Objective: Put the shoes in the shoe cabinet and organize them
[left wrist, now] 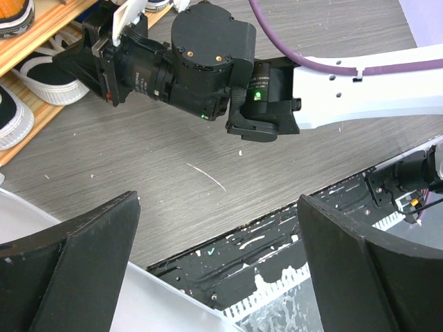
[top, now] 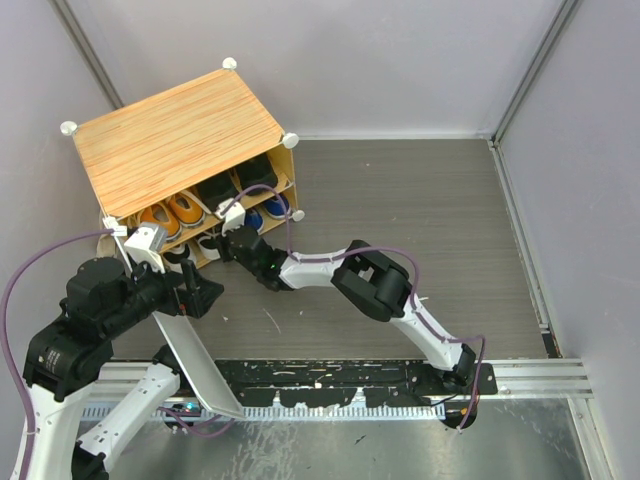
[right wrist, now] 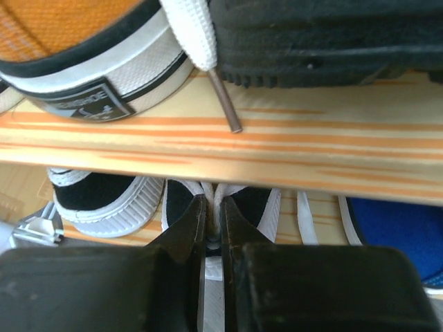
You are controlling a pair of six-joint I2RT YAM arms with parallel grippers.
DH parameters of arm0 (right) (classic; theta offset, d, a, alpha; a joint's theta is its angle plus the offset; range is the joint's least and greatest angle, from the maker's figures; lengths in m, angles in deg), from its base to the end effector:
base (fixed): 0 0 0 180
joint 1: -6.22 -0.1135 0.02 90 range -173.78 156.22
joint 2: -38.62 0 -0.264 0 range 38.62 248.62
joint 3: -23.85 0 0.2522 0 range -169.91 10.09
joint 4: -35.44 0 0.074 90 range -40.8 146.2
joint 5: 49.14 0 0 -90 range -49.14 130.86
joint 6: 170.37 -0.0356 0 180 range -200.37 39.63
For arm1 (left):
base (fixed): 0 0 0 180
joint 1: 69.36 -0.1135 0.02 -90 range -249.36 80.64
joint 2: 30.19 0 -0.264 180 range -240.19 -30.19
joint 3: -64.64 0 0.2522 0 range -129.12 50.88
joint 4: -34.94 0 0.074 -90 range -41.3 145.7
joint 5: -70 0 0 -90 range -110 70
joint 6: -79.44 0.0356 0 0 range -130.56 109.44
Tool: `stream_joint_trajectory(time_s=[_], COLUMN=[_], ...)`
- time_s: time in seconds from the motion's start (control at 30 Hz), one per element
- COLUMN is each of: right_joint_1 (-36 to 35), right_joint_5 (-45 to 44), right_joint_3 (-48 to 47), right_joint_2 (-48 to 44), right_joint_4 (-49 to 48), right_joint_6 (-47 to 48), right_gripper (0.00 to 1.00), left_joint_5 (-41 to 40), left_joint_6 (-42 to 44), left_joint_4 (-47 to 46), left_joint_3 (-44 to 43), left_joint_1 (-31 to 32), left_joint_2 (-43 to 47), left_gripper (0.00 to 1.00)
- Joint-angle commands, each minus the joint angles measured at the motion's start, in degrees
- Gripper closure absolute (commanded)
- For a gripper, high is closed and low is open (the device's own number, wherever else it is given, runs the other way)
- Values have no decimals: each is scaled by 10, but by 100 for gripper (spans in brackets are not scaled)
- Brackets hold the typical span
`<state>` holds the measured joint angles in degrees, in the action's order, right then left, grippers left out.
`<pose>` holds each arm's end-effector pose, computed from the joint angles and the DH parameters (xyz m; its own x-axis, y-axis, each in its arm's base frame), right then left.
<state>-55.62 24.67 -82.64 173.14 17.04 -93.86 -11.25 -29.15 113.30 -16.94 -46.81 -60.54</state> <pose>0.2609 0.4664 0.1651 -0.2440 0.0188 -0.9696 -0.6787 0.7108 0.1846 0.0416 -0.0231 0.3937 -0.5599 -0.1087 -0.8214 0.3435 0.8717 -0.3495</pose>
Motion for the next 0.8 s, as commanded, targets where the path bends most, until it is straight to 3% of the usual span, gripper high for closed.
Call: stream_joint_trajectory(time_s=[0.0,0.17,0.4,0.53,0.77], right_joint_1=[22,23,26,24,15], right_joint_5=[-26,-27,-22,-7,20], right_joint_3=[-45,-49,-27,23,152], right_joint_2=[9,26,22,-26,-163], right_joint_4=[-72,-79,-88,-92,-64], right_joint_6=[18,17,14,-1,-27], right_gripper=[96,85,62,49,40], left_joint_5=[-19,-20,-20,-18,-7], left_joint_6=[-7,-8,-9,-6,1], left_joint_4=[29,24,18,5,-30], left_joint_3=[-13,-10,-7,-9,-42], left_joint_1=[-2,-2,-2,-2,-2], left_joint_2=[4,1,-4,-7,-43], left_gripper=[2,2,2,2,2])
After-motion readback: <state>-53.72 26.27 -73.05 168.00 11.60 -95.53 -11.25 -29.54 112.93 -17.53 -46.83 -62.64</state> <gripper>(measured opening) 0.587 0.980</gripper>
